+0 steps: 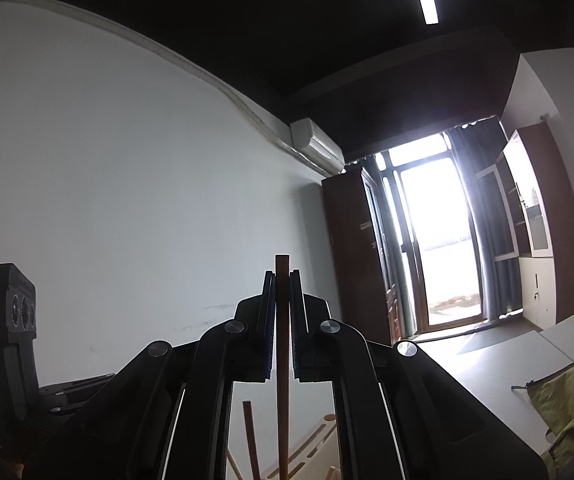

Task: Organize utensils

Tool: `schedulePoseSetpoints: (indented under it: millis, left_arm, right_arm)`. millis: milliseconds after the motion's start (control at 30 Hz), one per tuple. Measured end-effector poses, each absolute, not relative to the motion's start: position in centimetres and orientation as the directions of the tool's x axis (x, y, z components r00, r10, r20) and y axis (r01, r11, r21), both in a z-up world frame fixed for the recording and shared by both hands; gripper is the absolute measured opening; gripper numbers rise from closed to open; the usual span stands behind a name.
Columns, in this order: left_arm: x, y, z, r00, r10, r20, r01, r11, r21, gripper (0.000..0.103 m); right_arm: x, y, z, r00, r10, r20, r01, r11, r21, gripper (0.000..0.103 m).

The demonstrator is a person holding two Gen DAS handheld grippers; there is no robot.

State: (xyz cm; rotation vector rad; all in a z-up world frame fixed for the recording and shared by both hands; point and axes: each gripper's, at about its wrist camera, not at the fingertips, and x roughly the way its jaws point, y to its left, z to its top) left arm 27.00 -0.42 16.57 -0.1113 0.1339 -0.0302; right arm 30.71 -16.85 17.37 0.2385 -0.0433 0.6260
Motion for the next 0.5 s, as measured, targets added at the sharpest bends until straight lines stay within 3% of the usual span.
schedulePoseSetpoints:
  millis: [500]
  left_arm:
    - [28.2,0.6,13.8,0.971,-0.041,-0.234,0.012,0.992,-0.126,0.004]
  right_arm:
    - [30.3,-15.6,14.7,0.822,0.57,0.005,-0.561,0.807,0.181,0.008]
